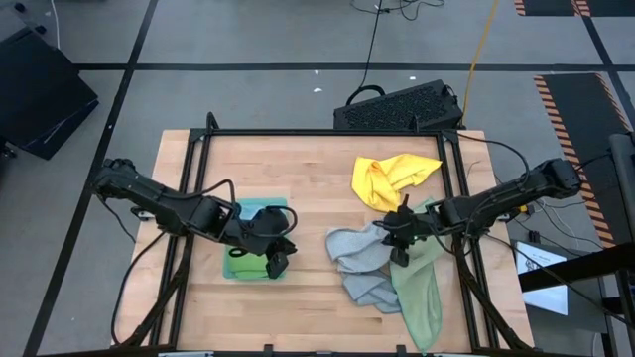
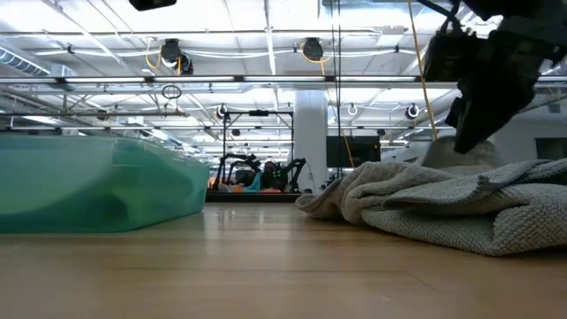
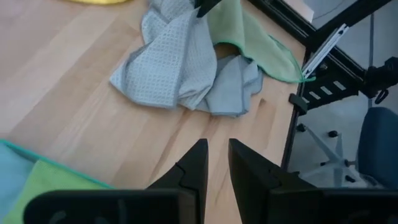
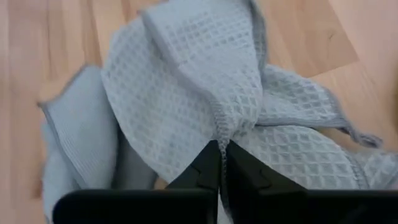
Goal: Fold microfiber towels
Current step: Fold the top gray microfiber cloth
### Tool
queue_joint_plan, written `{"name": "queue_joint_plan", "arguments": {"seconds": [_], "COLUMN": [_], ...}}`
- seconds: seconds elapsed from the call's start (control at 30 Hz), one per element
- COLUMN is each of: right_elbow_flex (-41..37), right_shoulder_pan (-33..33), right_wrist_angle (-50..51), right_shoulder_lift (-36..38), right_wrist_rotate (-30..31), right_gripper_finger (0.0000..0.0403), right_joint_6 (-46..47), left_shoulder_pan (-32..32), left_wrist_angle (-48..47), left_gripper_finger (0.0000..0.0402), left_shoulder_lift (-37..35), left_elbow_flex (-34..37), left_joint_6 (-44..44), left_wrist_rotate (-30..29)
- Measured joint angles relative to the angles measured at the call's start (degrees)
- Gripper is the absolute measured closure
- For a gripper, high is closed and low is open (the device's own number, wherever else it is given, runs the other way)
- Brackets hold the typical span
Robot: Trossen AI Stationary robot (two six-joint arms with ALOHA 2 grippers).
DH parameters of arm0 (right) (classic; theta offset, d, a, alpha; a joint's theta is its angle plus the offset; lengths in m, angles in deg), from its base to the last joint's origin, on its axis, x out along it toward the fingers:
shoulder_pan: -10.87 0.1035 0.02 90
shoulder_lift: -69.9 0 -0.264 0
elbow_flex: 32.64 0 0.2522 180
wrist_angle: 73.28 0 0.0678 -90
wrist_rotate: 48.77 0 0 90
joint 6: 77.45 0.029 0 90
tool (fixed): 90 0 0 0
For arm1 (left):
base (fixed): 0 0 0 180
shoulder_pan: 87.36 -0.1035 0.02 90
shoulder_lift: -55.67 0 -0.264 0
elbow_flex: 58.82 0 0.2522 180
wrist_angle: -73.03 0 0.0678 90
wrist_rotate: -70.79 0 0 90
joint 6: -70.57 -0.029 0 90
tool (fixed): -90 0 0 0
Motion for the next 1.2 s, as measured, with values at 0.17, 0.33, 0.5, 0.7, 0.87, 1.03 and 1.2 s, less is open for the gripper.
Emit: {"name": "queue_joint_plan", "arguments": {"seconds": [0.17, 0.33, 0.5, 0.7, 0.87, 1.03, 1.2], "right_elbow_flex": [4.7, 11.9, 18.0, 23.4, 24.6, 24.3, 24.2], "right_shoulder_pan": [0.0, -0.3, -1.5, -2.6, -3.6, -5.2, -7.1], "right_wrist_angle": [-3.9, -8.6, -8.8, -8.5, -8.6, -8.5, -8.5], "right_shoulder_lift": [0.0, 0.0, 0.0, 0.6, 3.2, 5.7, 6.7], "right_wrist_rotate": [-1.5, -1.6, -1.5, -4.1, -9.4, -13.3, -18.4], "right_gripper_finger": [0.04, 0.04, 0.0401, 0.0401, 0.0401, 0.0401, 0.0401], "right_joint_6": [7.2, 9.4, 13.5, 13.4, 11.6, 8.6, 6.7], "left_shoulder_pan": [0.7, 2.3, 1.4, -1.0, -3.6, -5.0, -5.9], "left_wrist_angle": [3.8, 9.4, 17.4, 27.9, 29.6, 30.0, 32.6], "left_gripper_finger": [0.0337, 0.0328, 0.0269, 0.0169, 0.0135, 0.0151, 0.0169], "left_shoulder_lift": [0.0, 0.5, 2.3, 4.7, 7.2, 11.0, 13.9], "left_elbow_flex": [0.0, 0.0, 0.1, -0.1, 0.0, 0.0, 0.1], "left_joint_6": [-0.4, -5.1, -17.3, -27.4, -26.7, -24.3, -24.8], "left_wrist_rotate": [-0.8, -9.3, -13.3, -15.1, -17.2, -12.9, -11.8]}}
